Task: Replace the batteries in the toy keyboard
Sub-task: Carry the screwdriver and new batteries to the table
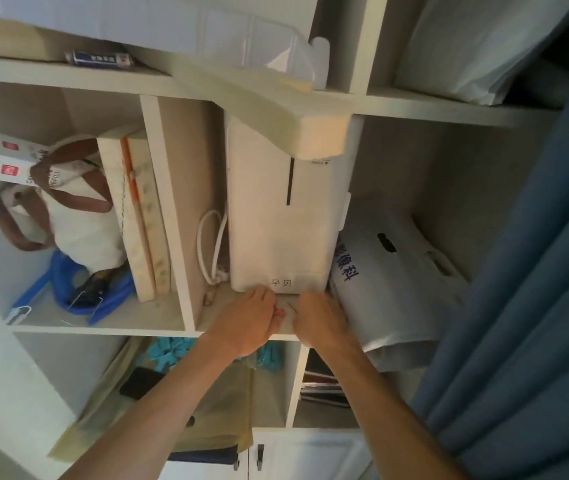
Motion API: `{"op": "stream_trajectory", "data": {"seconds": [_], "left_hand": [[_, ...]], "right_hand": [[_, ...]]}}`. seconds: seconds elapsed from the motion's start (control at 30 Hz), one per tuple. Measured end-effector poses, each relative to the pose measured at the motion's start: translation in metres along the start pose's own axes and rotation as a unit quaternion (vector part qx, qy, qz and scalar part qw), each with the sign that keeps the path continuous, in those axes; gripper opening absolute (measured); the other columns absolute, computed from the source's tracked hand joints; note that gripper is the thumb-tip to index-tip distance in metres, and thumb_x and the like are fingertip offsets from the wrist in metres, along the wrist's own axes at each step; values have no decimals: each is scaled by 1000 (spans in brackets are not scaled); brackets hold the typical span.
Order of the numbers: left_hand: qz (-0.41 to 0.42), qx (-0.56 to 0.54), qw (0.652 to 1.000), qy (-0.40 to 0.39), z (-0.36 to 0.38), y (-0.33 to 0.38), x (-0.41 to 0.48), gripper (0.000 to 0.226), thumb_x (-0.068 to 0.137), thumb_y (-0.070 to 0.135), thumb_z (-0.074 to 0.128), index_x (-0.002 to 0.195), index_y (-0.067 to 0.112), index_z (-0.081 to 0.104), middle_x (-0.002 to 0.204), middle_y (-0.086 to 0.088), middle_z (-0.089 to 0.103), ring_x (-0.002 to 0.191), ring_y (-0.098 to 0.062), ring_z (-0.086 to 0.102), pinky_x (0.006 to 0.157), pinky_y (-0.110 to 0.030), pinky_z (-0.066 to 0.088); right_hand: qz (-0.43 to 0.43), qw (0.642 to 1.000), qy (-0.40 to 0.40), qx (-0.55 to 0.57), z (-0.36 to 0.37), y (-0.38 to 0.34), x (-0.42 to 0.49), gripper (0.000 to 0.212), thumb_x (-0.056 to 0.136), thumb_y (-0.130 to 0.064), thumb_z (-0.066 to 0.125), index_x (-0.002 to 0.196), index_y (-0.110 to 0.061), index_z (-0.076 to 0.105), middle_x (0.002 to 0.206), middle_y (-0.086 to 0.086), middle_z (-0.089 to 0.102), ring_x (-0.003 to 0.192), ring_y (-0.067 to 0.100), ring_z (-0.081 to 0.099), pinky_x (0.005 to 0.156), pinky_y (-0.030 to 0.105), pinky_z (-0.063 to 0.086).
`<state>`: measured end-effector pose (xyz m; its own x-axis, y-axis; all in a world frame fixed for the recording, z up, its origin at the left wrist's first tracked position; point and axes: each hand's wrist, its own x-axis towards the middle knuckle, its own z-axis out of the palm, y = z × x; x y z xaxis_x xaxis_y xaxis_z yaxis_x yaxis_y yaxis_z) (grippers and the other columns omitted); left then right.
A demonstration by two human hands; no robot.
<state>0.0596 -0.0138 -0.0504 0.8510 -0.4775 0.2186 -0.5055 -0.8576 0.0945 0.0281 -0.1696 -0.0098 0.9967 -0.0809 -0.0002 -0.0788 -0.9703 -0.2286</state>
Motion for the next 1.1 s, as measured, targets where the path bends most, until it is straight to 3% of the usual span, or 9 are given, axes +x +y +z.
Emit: {"op": "stream_trajectory", "data": {"seconds": [0.1, 0.23, 0.33, 0.47, 0.57, 0.7, 0.77, 0.9, 1.1], "left_hand": [[-24, -3, 999, -26, 1, 6, -1, 15, 106, 25, 49, 116, 13, 51, 115, -8, 64, 92, -23, 61, 70, -31, 40], [-60, -29, 997, -38, -6, 15, -12, 25, 101, 8, 53, 125, 11, 49, 118, -11, 65, 97, -29, 66, 71, -34, 45], [-109, -163, 980, 17, -18, 22, -34, 8, 110, 24, 40, 115, 21, 46, 95, -6, 66, 81, -26, 66, 69, -42, 51], [-165, -275, 939, 121, -42, 23, -85, 16, 112, 36, 33, 106, 25, 43, 76, 1, 59, 65, -16, 60, 62, -39, 47], [-213, -317, 910, 159, -63, 13, -139, 17, 111, 41, 35, 111, 28, 45, 86, -4, 65, 78, -23, 68, 73, -50, 57], [-268, -327, 876, 232, -87, -6, -223, 14, 111, 33, 43, 115, 23, 53, 95, 17, 71, 85, 3, 69, 72, -17, 53], [-283, -303, 872, 262, -101, -18, -268, 15, 110, 32, 45, 109, 21, 56, 82, 23, 65, 69, 3, 59, 67, -25, 48], [-351, -304, 829, 310, -127, -43, -362, 18, 110, 31, 48, 108, 21, 62, 82, 18, 64, 70, -4, 56, 73, -35, 49], [-408, -269, 794, 361, -168, -64, -526, 31, 104, 51, 43, 102, 28, 63, 79, -2, 70, 62, -21, 64, 74, -41, 54]], "right_hand": [[-10, 999, 17, 43, 2, 2, -7, 18, 98, -13, 60, 114, -6, 64, 113, 14, 71, 102, 32, 68, 87, 41, 60], [-12, 989, 1, 148, 2, 9, -23, 19, 101, -14, 47, 119, -7, 52, 105, 10, 63, 93, 32, 69, 74, 45, 60], [-46, 976, -13, 213, 1, 14, -36, 18, 107, -20, 42, 122, -11, 42, 98, 10, 67, 85, 26, 69, 68, 42, 58], [-123, 940, -46, 316, -4, 6, -55, 7, 109, -23, 41, 114, -18, 41, 101, 15, 68, 87, 27, 72, 76, 45, 64], [-197, 900, -88, 378, -1, -15, -73, 5, 109, -21, 47, 113, -18, 46, 99, 13, 68, 77, 16, 67, 70, 31, 63], [-245, 855, -123, 441, 4, -65, -108, 7, 107, -18, 56, 111, -12, 58, 94, 8, 75, 82, 25, 75, 72, 25, 62], [-267, 836, -130, 462, 6, -97, -130, 9, 105, -16, 60, 103, -8, 64, 88, 7, 78, 76, 24, 77, 73, 28, 63], [-326, 805, -148, 474, 15, -171, -175, 11, 101, -14, 65, 91, -15, 68, 82, 6, 80, 74, 23, 78, 79, 38, 64], [-382, 749, -220, 495, 37, -301, -270, 16, 98, -4, 61, 90, -14, 70, 82, 10, 80, 75, 26, 77, 71, 25, 57]]}}
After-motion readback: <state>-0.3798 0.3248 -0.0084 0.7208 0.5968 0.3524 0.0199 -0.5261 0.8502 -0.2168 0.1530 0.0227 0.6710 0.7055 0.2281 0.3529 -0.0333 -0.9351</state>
